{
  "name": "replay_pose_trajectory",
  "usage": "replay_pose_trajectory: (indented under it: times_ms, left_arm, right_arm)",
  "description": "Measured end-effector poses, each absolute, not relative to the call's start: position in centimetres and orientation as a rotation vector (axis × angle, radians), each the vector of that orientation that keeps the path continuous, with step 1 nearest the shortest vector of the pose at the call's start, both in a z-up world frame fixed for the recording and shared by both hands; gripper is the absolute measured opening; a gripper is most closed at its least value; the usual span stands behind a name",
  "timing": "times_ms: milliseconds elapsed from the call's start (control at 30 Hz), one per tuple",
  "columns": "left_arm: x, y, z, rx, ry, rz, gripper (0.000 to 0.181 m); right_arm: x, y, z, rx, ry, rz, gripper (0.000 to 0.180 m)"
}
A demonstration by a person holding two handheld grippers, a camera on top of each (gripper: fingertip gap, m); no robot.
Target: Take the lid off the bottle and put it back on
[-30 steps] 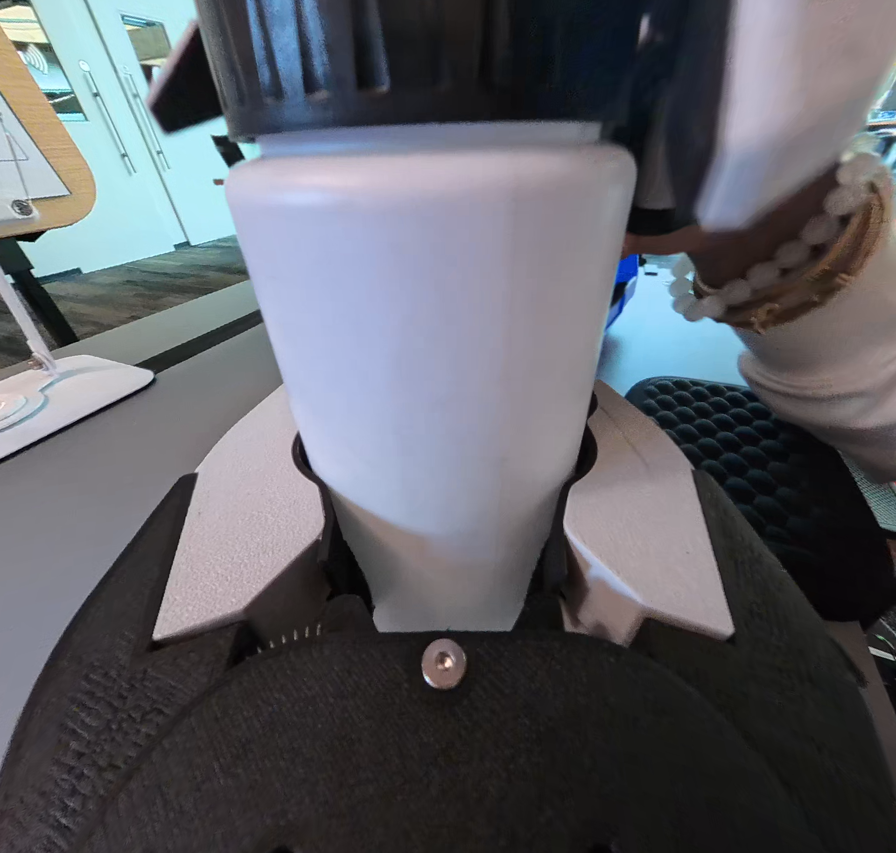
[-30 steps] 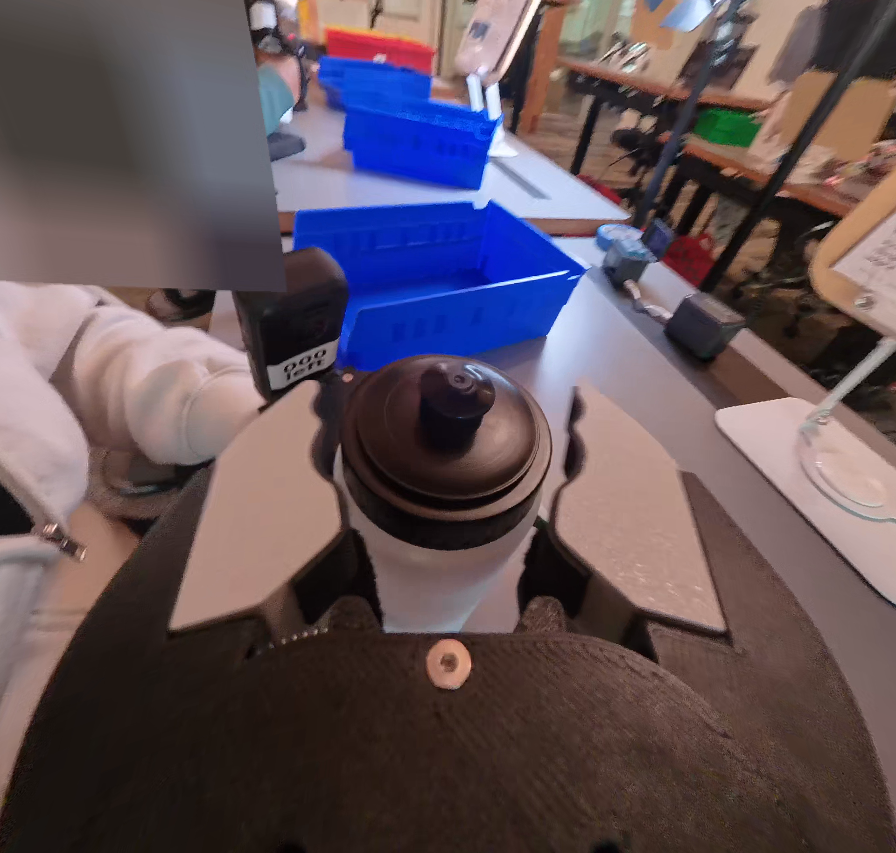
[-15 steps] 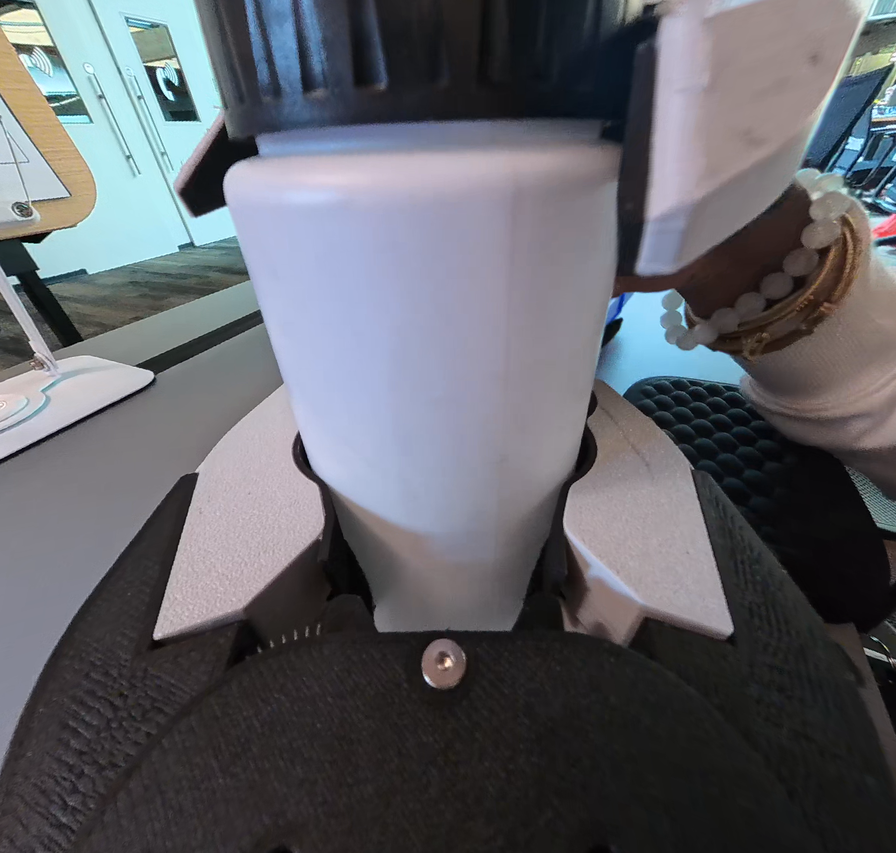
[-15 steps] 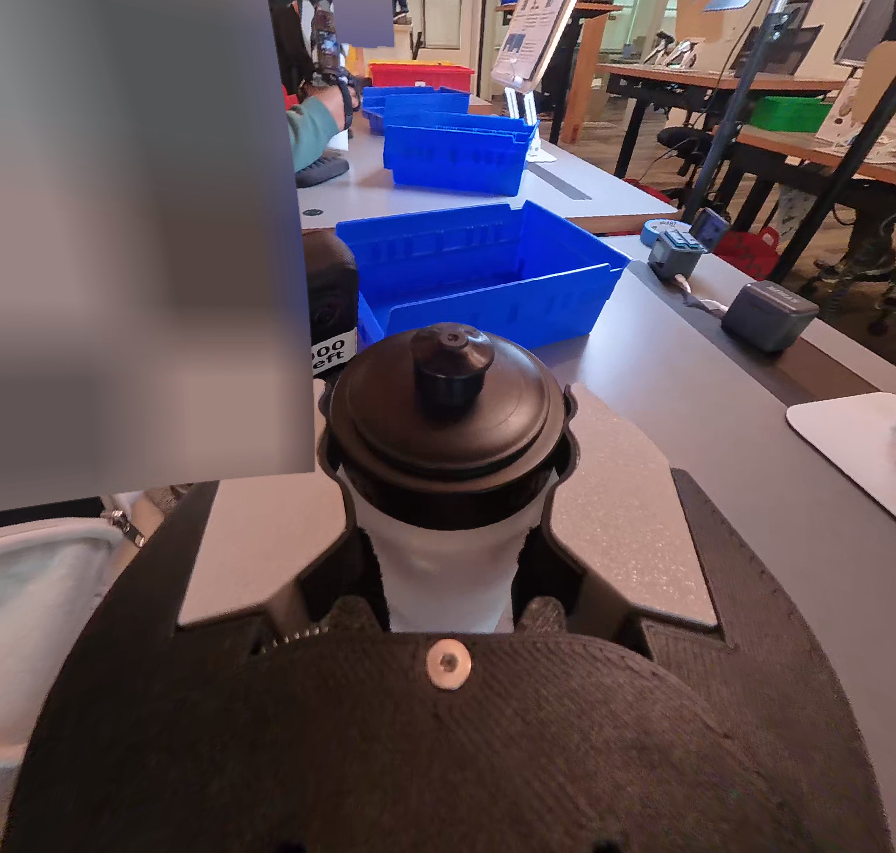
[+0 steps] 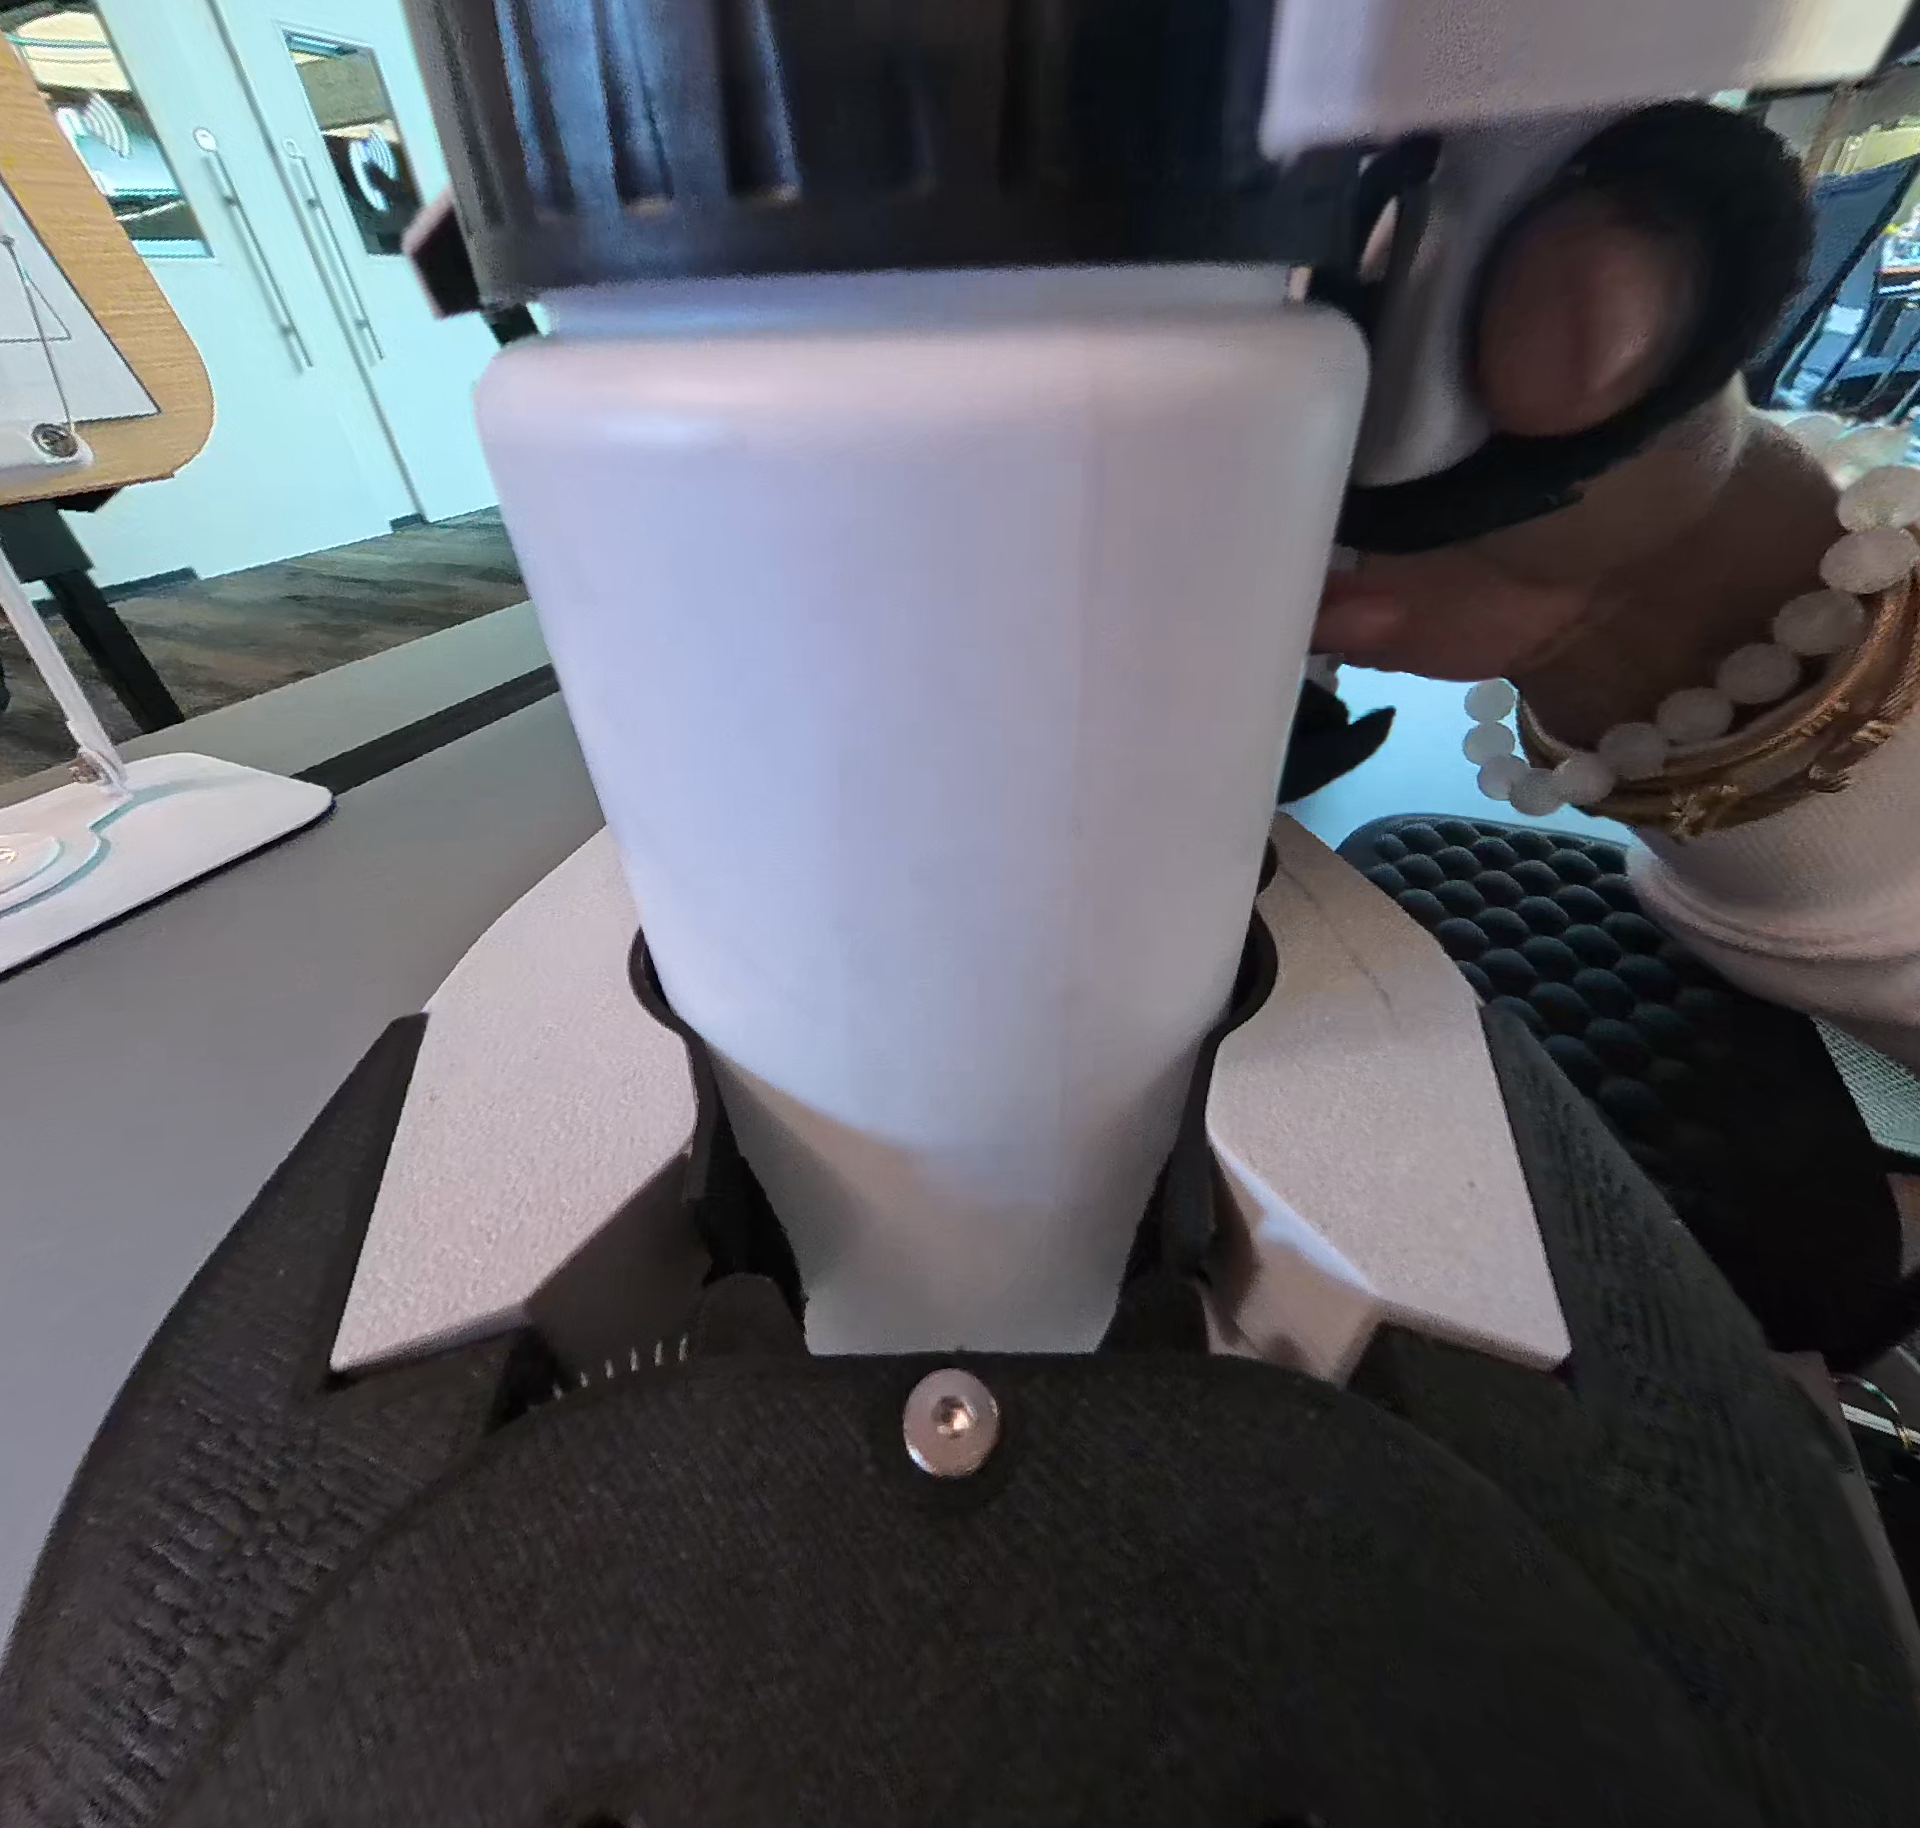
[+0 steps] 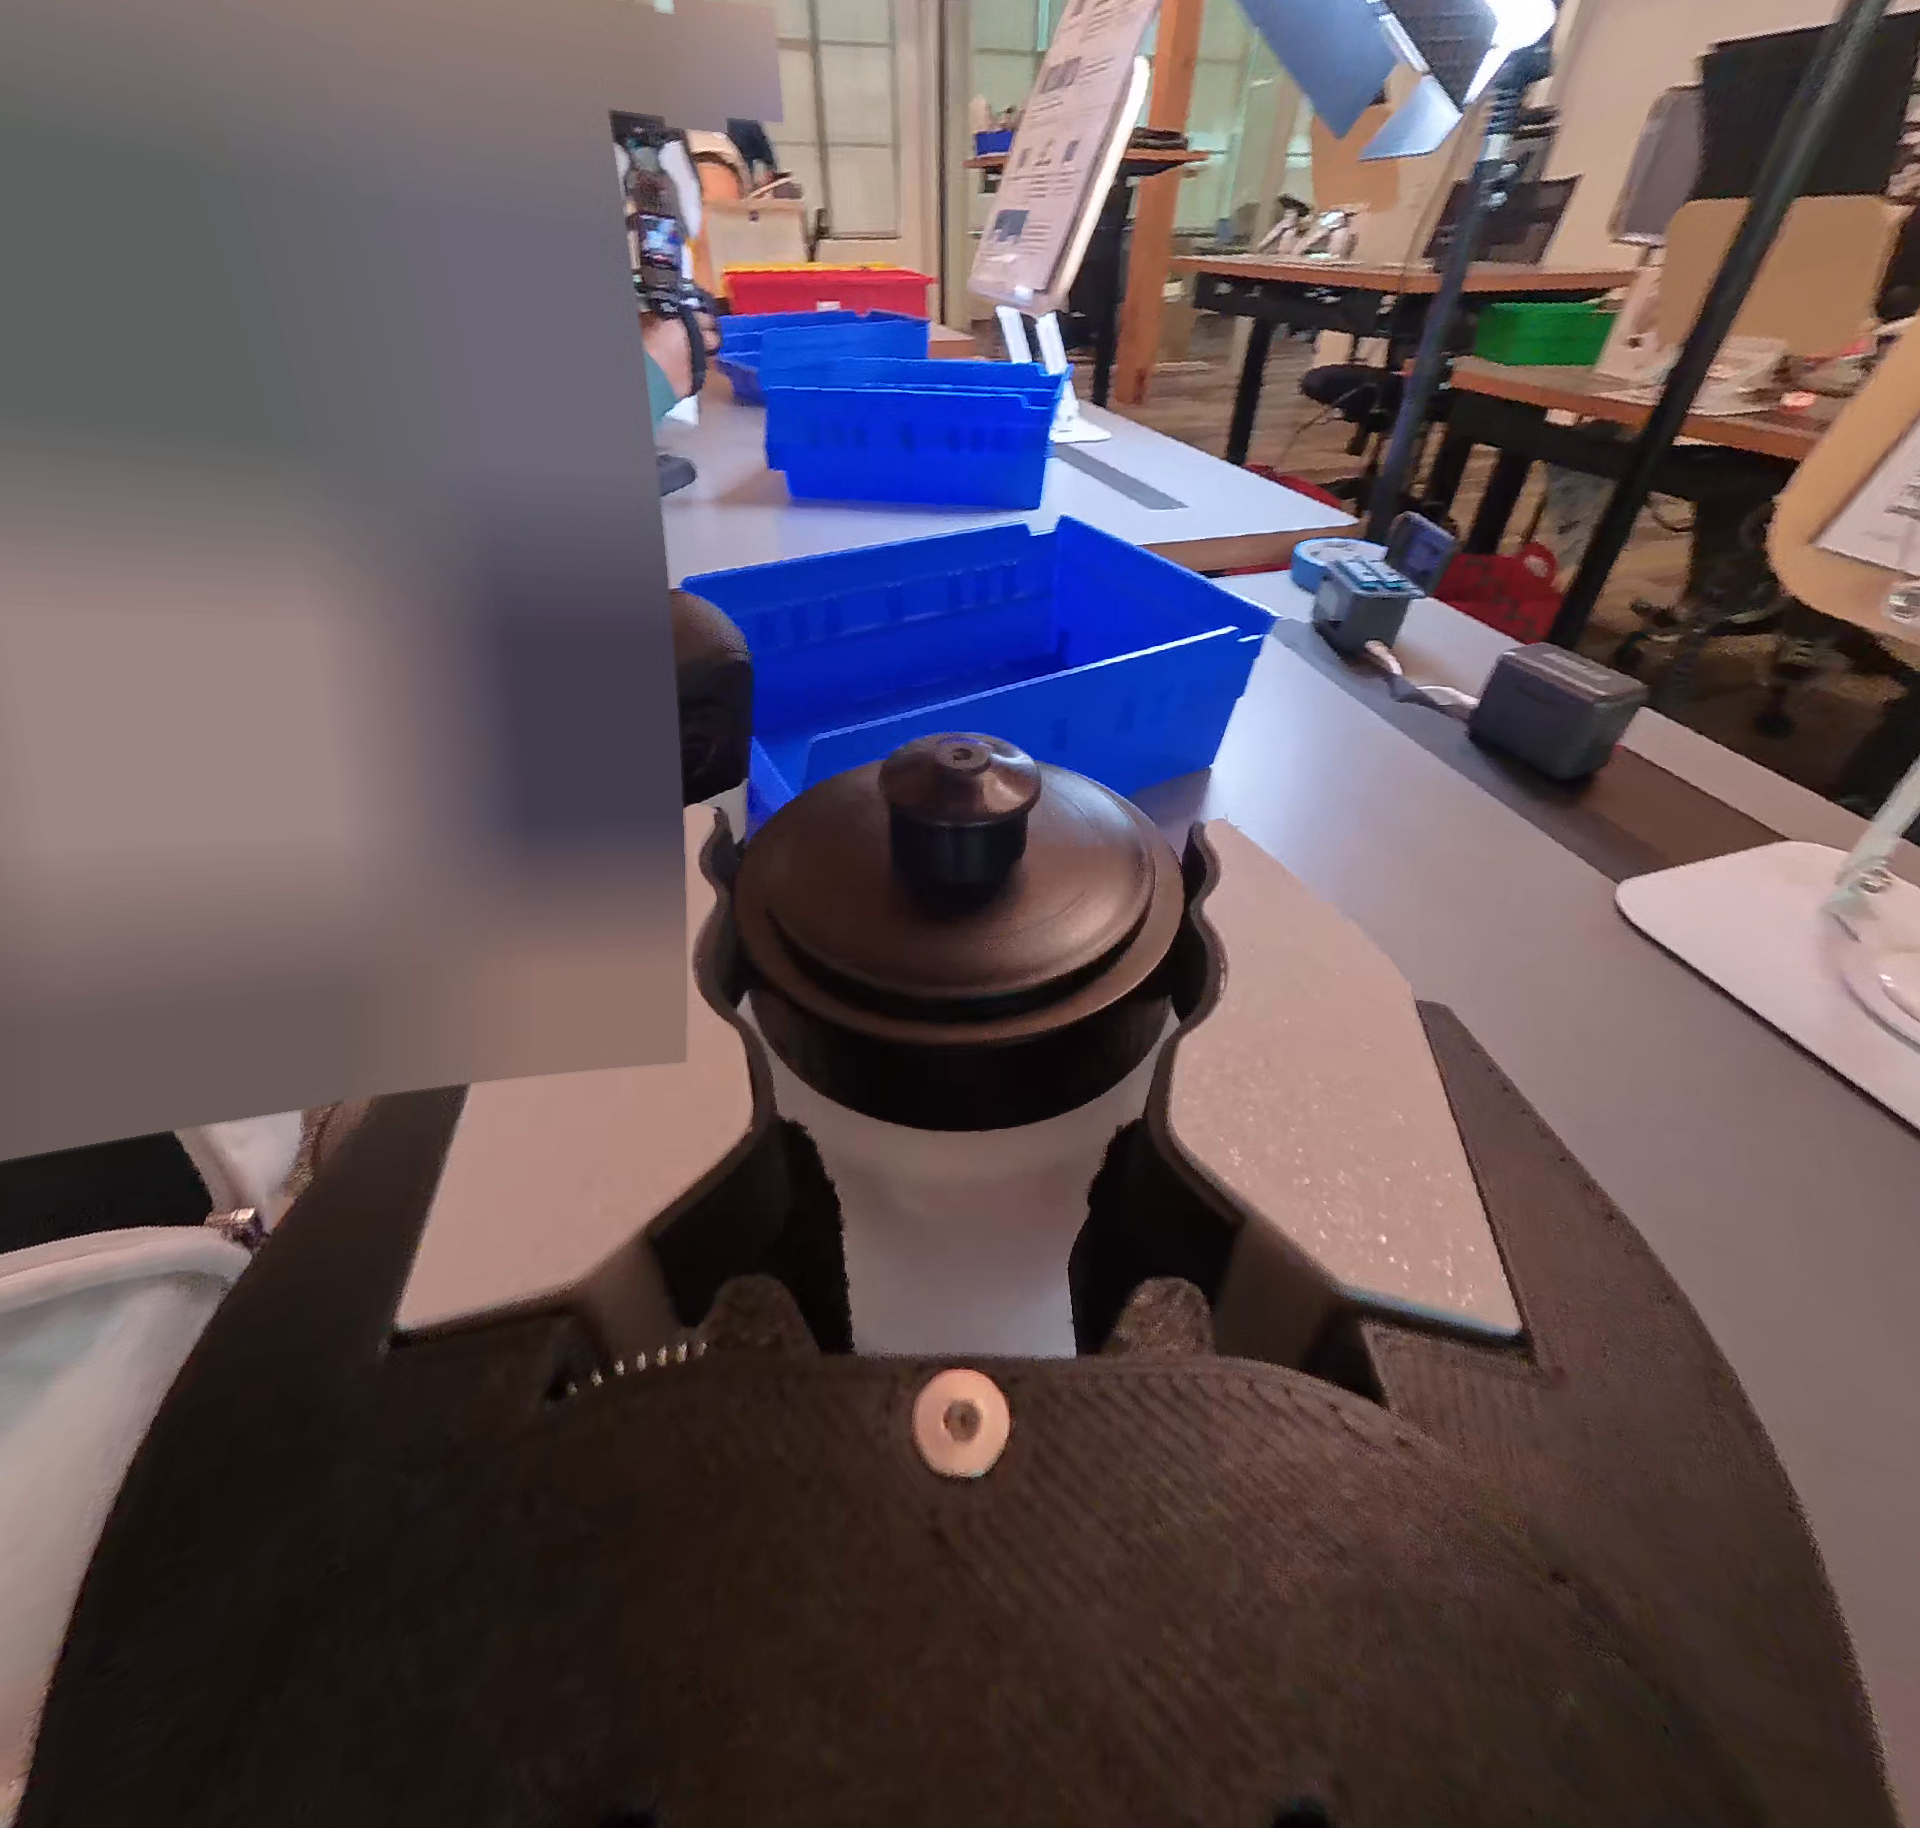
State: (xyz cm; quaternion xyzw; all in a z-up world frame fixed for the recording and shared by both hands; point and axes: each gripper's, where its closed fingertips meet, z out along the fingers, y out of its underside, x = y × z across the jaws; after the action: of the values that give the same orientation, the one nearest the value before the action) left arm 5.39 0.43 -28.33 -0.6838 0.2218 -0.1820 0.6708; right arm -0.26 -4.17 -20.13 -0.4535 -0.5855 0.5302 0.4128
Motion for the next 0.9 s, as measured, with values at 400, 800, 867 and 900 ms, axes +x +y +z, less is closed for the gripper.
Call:
replay_pose_trajectory:
  times_ms: [400, 800, 867, 900]
  left_arm:
    - [1.3, 0.8, -25.7, -1.409, 0.178, -0.617, 0.104]
    - [-6.6, -1.4, -20.3, -0.913, -0.291, -1.044, 0.104]
    - [-6.5, -1.6, -20.1, -0.875, -0.314, -1.132, 0.104]
    - [-6.3, -1.6, -20.1, -0.869, -0.320, -1.171, 0.104]
  right_arm:
    - [0.6, -1.8, -21.0, -0.905, -1.176, 1.503, 0.122]
    - [-2.0, -3.7, -24.6, -0.639, -1.350, 0.847, 0.144]
    - [-2.0, -4.8, -24.1, -0.497, -1.323, 0.694, 0.133]
    - [-1.9, -5.2, -23.9, -0.454, -1.312, 0.646, 0.127]
